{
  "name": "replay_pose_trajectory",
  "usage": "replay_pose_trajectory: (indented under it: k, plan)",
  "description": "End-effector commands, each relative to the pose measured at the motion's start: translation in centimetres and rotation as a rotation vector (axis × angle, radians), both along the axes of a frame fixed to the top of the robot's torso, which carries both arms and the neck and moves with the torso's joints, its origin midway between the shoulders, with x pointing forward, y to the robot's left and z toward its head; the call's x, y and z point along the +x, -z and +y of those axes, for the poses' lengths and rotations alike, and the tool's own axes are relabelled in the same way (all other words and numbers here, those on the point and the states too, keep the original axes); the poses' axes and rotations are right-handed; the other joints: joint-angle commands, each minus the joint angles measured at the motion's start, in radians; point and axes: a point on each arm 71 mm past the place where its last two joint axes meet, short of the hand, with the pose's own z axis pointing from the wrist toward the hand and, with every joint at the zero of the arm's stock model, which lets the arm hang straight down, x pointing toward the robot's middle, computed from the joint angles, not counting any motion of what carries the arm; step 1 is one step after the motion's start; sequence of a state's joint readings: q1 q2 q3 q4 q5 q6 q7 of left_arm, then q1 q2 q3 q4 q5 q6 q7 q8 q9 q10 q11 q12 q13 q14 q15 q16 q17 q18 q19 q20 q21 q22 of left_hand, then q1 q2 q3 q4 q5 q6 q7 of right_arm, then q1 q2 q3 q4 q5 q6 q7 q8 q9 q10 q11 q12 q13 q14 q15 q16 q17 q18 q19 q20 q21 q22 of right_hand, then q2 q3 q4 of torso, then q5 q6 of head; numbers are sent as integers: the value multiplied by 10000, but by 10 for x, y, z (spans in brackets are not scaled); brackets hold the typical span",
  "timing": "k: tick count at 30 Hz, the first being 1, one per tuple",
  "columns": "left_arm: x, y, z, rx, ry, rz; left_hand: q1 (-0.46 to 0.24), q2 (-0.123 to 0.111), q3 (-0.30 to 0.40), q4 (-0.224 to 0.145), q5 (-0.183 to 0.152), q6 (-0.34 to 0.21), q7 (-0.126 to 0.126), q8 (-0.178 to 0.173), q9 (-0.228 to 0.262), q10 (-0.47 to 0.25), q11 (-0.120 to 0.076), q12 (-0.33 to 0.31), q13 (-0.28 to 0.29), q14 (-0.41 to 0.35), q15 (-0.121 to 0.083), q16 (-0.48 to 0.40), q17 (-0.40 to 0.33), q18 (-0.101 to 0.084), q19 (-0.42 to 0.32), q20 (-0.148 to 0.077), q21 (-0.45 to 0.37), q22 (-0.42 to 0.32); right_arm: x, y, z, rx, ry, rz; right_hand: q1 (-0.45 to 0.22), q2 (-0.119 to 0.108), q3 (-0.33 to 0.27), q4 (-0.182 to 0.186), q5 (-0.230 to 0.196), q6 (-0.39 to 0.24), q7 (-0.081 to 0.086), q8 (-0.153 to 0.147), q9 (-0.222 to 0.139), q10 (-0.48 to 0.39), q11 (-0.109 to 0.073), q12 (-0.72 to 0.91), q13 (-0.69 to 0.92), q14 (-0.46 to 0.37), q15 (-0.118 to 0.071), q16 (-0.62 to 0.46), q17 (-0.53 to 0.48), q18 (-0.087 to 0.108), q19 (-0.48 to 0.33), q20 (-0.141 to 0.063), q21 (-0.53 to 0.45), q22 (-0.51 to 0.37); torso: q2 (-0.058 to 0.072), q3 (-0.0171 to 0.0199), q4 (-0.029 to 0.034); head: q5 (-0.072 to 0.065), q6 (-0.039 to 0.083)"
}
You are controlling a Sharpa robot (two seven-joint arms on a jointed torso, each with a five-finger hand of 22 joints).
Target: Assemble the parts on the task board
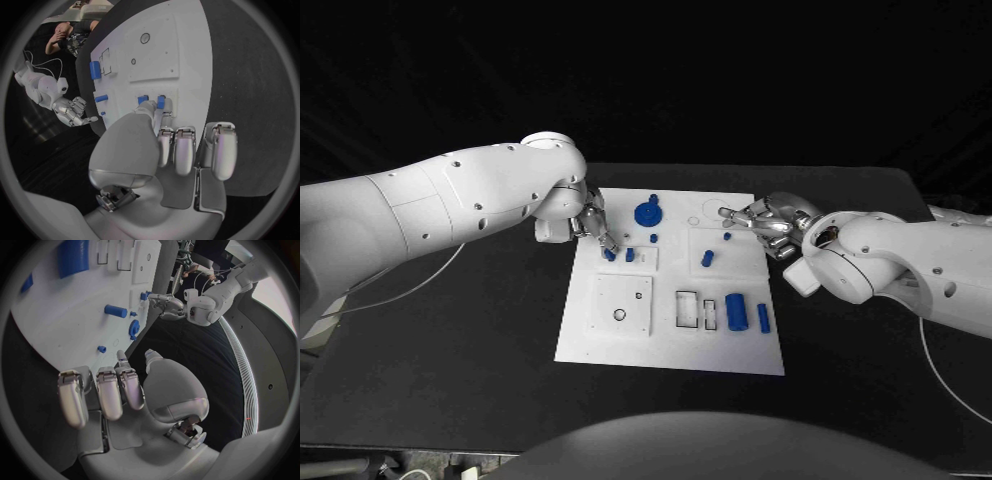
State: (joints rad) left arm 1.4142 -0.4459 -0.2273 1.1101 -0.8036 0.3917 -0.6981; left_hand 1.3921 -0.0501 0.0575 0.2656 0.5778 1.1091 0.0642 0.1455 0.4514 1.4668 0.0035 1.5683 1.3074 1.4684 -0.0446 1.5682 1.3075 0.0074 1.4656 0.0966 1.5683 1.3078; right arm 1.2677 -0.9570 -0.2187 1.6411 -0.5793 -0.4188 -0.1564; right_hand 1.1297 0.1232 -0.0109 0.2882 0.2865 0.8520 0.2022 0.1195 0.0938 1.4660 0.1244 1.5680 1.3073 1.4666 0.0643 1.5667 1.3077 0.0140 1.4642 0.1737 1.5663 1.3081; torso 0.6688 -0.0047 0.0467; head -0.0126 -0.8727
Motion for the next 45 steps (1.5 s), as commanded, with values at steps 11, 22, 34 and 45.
replay_pose_trajectory:
  k: [11, 22, 34, 45]
  plan:
    - [-1, 1, 4, 733, -67, 142, 38, -71, 55, 30, 19, 15, -68, 71, 24, 1040, -47, 25, 2634, 1024, -69, 26, 2633, -74, 1052, -53, 25, 2630, 0, 1, 1, -15, -125, 49, 90, 19, -43, 1, 45, 26, 17, 36, 14, 1048, 87, 28, 2635, 1042, 87, 41, 2631, -140, 1066, 84, 45, 2627, 0, -5, 3, -1, 1]
    - [0, 1, 6, 1001, -138, 91, 31, -80, 58, 42, 16, 27, -70, 81, 30, 1040, -46, 25, 2634, 1024, -70, 26, 2633, -74, 1052, -52, 25, 2630, -1, 1, 1, -13, -130, 52, 90, 19, -43, 1, 45, 26, 17, 36, 14, 1048, 87, 28, 2635, 1042, 87, 41, 2631, -140, 1066, 84, 45, 2627, -1, 0, -2, 10, 1]
    - [1, 1, 7, 1062, -122, 68, -13, -79, 72, 103, -25, 35, -69, 94, 40, 1040, -46, 25, 2634, 1024, -71, 26, 2633, -74, 1052, -50, 25, 2630, -1, 1, 1, -12, -129, 49, 118, 38, -58, -2, 53, 26, 16, 43, 16, 1048, 87, 28, 2635, 1042, 88, 41, 2631, -140, 1066, 85, 45, 2627, -4, 1, -7, -2, 1]
    - [1, 1, 4, 1024, -56, 60, -212, -80, 86, 239, -511, -18, -54, 98, 59, 1040, -33, 25, 2634, 1024, -59, 26, 2633, -74, 1052, -52, 25, 2630, -1, 1, 2, -7, -149, 57, 118, 38, -58, -2, 53, 26, 16, 43, 16, 1048, 87, 28, 2635, 1042, 88, 41, 2631, -140, 1066, 85, 45, 2627, 6, -1, -2, -20, 1]
